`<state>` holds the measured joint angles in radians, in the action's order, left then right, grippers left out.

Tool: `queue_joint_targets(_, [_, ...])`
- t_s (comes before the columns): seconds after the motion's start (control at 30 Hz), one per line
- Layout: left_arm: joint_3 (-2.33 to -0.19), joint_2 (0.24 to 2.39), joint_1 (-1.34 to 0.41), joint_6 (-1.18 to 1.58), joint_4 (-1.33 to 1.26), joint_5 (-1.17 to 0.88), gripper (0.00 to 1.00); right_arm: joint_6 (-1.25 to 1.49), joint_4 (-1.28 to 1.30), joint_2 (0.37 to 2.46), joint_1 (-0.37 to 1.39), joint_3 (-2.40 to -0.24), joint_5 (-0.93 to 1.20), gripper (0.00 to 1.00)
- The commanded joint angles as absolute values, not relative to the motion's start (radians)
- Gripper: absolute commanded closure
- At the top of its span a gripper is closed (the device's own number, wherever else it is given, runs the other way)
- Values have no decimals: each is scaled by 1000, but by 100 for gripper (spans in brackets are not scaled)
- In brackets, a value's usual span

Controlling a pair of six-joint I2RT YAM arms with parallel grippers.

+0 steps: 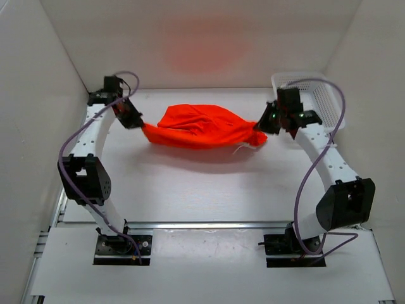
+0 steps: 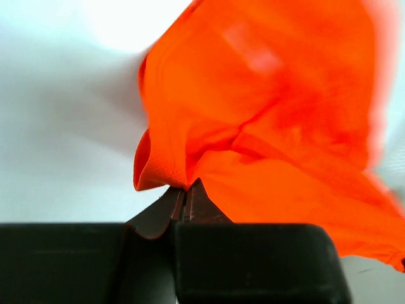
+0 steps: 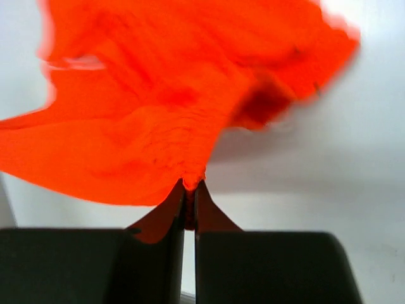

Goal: Fold and stack the shorts
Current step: Flatten the shorts out

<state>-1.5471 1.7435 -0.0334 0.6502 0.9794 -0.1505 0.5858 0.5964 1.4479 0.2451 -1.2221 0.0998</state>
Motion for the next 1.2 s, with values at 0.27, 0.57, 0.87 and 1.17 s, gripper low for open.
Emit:
queue_joint_targets(0.27, [-2078, 1459, 63, 657, 1088, -202, 90, 408, 782, 1327, 247, -1692, 189, 99])
queue_joint_targets(0.57, [-2312, 1259, 126, 657, 1178, -143, 90, 289, 975, 1045, 247, -1758, 259, 99])
queue_joint_targets(0.87, [-2523, 1247, 126, 647, 1229, -49, 90, 299, 1089, 945, 247, -1907, 178, 99])
queue_joint_targets(1.17, [-2151, 1434, 126, 604, 1047, -124, 90, 328, 987, 1133, 247, -1698, 6, 99])
